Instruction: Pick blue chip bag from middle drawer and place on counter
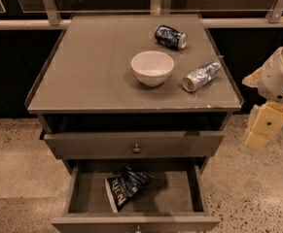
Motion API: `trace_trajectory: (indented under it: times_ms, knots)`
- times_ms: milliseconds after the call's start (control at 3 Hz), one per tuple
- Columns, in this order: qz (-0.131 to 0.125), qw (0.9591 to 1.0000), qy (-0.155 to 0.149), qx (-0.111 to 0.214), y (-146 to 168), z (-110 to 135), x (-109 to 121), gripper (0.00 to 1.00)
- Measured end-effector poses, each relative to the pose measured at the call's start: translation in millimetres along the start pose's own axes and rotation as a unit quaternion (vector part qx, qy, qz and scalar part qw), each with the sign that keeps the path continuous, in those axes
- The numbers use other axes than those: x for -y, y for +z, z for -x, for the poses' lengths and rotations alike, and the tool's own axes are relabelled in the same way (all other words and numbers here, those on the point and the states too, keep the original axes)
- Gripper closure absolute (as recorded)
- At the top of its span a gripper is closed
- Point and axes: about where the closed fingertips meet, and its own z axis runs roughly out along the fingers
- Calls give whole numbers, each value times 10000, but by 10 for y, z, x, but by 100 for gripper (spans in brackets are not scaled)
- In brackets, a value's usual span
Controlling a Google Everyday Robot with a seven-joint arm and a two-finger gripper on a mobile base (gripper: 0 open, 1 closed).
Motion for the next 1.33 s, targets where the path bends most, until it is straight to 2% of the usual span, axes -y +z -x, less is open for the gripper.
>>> trace_trajectory:
  times_ms: [333, 667, 1000, 1333]
  knots:
    - [0, 10000, 0, 0, 0, 0, 0, 0]
    - [-147, 9998, -10, 140, 158, 14, -105, 0]
    - [92, 9971, -115, 750, 754, 11, -510, 0]
    - [658, 9835, -110, 1684, 1658, 63, -911, 0]
